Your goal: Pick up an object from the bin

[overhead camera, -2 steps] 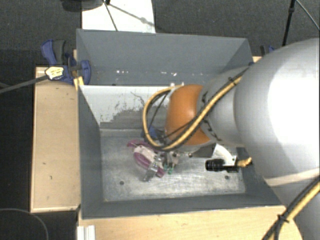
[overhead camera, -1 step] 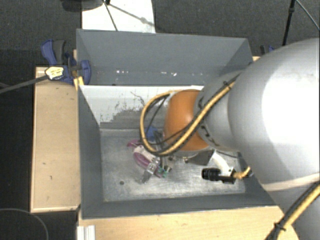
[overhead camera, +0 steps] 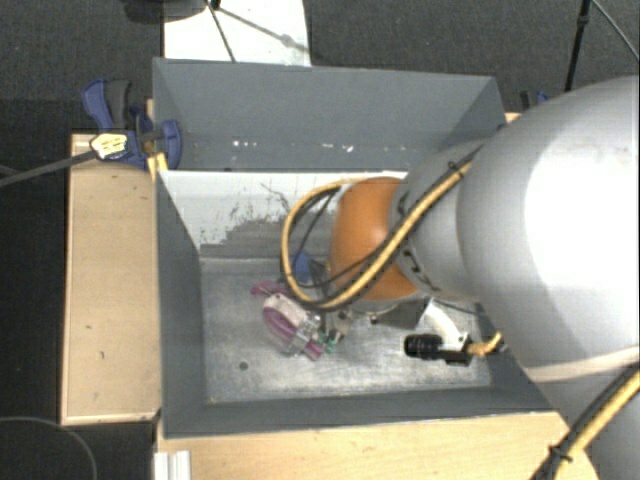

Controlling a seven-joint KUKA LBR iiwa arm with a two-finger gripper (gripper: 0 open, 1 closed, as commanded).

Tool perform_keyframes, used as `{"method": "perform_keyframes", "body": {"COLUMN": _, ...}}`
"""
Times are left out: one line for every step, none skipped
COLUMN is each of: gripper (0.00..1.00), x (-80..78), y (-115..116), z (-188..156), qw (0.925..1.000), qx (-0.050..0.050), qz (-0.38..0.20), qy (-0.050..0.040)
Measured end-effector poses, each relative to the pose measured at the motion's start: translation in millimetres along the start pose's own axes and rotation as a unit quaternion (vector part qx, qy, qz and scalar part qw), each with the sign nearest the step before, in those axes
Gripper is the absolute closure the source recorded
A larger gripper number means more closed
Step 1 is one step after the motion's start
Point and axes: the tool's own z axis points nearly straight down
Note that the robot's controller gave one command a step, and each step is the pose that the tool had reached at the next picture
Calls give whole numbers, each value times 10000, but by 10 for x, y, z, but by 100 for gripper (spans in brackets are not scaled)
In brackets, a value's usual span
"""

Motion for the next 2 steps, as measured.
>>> {"method": "perform_keyframes", "body": {"gripper": 100, "x": -11, "y": 2, "z": -229, "qw": 10000, "qx": 36, "qz": -16, "qy": 47}}
{"method": "perform_keyframes", "body": {"gripper": 100, "x": -35, "y": 21, "z": -1056, "qw": 10000, "qx": 17, "qz": -36, "qy": 31}}
